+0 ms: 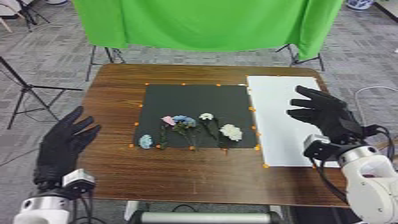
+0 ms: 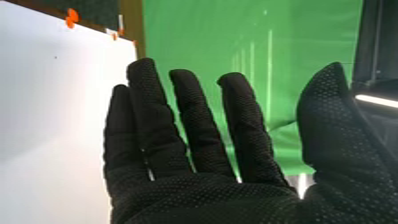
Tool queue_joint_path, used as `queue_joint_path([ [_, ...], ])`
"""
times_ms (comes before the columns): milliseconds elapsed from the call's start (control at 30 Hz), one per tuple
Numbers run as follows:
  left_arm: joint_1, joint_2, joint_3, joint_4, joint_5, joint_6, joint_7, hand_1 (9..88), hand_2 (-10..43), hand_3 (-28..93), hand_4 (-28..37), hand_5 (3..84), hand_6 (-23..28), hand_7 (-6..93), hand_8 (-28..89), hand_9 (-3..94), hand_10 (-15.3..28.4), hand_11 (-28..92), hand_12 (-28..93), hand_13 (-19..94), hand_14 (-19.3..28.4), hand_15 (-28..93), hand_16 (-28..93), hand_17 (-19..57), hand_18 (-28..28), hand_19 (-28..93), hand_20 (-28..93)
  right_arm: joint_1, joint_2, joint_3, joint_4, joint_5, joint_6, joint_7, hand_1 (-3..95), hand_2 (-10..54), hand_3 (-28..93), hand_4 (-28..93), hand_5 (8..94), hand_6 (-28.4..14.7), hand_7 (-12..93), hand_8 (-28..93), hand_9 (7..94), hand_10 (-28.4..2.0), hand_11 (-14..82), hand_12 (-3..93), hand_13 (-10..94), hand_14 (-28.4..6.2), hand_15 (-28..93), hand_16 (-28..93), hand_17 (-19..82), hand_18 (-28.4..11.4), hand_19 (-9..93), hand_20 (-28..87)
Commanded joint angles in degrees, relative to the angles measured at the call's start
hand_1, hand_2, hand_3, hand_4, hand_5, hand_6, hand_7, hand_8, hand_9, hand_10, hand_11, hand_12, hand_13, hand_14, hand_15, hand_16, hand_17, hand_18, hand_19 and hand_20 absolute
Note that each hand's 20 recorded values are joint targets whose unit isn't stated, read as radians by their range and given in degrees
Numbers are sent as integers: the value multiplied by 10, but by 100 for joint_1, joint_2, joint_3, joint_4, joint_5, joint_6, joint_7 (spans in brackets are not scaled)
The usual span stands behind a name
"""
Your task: Arrange flowers
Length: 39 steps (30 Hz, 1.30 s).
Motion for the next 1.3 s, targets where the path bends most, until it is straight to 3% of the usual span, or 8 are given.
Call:
queue_joint_path([
  [33, -241, 39, 165, 172, -57, 17, -98, 223, 42, 824, -240, 349, 71, 145, -105, 335, 170, 214, 96, 263, 246, 431, -65, -89, 255, 542, 57, -77, 33, -250, 14, 29, -2, -166, 153, 88, 932, -201, 420, 2, 206, -160, 481, -160, 142, 125, 400, -204, 334, 110, 91, -213, 552, 228],
  [233, -110, 29, 39, 142, -70, 51, -114, 225, 42, 821, -237, 354, 73, 140, -103, 344, 175, 217, 101, 267, 247, 436, -58, -86, 257, 548, 46, -72, 31, -337, 12, -43, -48, -85, 153, 88, 932, -203, 419, 3, 208, -160, 481, -159, 143, 126, 401, -202, 334, 119, 91, -213, 551, 230],
  [633, -66, 29, -34, 123, -78, 68, -90, 223, 40, 826, -236, 355, 74, 143, -102, 345, 177, 227, 102, 264, 251, 453, -64, -90, 255, 557, 39, 182, -60, -530, 54, -66, -64, -17, 156, 89, 932, -207, 423, 4, 214, -163, 489, -160, 149, 128, 407, -200, 349, 121, 90, -213, 556, 237],
  [900, -91, 75, 16, 116, -88, 90, 4, 224, 40, 828, -238, 358, 75, 145, -104, 347, 178, 230, 99, 264, 253, 459, -70, -89, 254, 558, 36, 164, -92, -540, 64, 2, -126, -46, 157, 89, 932, -209, 424, 4, 214, -164, 492, -159, 151, 128, 409, -200, 353, 119, 90, -213, 558, 238],
  [1300, -63, 41, 59, 128, -120, 145, 72, 225, 39, 828, -239, 358, 76, 144, -104, 346, 177, 231, 99, 264, 253, 459, -71, -89, 253, 560, 33, 209, -116, -591, 104, -26, -168, -13, 158, 89, 932, -208, 424, 4, 214, -163, 494, -159, 151, 127, 409, -200, 355, 117, 90, -213, 559, 239],
])
